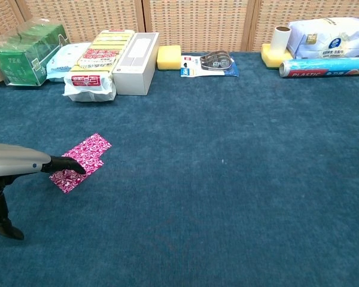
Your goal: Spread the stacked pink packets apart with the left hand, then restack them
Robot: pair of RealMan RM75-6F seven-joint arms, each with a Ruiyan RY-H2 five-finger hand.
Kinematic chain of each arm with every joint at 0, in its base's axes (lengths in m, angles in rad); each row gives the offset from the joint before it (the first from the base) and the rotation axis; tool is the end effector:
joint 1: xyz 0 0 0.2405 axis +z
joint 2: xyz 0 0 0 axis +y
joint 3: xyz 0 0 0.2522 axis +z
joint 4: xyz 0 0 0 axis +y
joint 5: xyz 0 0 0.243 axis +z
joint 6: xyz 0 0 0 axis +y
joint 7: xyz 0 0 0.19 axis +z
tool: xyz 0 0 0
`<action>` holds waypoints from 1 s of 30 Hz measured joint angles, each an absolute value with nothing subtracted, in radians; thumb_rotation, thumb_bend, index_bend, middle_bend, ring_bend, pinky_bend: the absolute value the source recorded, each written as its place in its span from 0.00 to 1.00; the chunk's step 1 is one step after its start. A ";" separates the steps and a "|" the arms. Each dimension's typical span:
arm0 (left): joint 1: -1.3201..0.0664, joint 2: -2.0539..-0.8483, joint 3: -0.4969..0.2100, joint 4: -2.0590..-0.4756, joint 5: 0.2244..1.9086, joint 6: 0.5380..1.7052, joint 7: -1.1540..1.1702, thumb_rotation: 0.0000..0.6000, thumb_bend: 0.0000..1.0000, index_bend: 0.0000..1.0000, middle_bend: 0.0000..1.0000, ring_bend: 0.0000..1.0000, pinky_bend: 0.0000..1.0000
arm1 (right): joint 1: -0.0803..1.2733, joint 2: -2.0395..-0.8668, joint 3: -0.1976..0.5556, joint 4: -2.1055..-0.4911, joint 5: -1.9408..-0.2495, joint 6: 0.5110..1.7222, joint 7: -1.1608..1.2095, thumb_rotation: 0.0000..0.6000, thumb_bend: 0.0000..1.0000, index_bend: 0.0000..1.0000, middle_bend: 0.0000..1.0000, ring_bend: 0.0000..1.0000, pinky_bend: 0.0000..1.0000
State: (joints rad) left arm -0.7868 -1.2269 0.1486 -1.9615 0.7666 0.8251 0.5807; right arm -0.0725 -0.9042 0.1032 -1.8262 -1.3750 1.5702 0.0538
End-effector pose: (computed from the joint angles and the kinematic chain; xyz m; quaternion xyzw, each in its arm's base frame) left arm -0.2009 0.2570 -0.0602 -0.8174 -0.4630 -0.1223 0.3203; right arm -0.3310 -0.1871 0.2045 0.4918 -0.4239 0.3787 0.6596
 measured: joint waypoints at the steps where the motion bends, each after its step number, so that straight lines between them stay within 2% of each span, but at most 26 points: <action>1: -0.786 -1.223 0.155 -1.967 0.772 0.830 0.582 1.00 0.00 0.00 0.00 0.00 0.10 | -0.073 -0.904 0.103 -1.826 -1.375 1.570 0.054 1.00 0.00 0.08 0.00 0.00 0.00; 14: -0.774 -1.182 0.221 -2.016 0.811 0.872 0.605 1.00 0.00 0.00 0.00 0.00 0.10 | -0.074 -0.902 0.103 -1.829 -1.373 1.570 0.056 1.00 0.00 0.08 0.00 0.00 0.00; 22: -0.752 -1.179 0.180 -1.988 0.932 0.893 0.521 1.00 0.00 0.00 0.00 0.00 0.10 | -0.072 -0.903 0.099 -1.833 -1.378 1.566 0.049 1.00 0.00 0.08 0.00 0.00 0.00; 30: -0.770 -1.245 0.148 -1.895 0.888 0.841 0.503 1.00 0.00 0.00 0.00 0.00 0.10 | -0.074 -0.899 0.104 -1.830 -1.368 1.570 0.062 1.00 0.00 0.08 0.00 0.00 0.00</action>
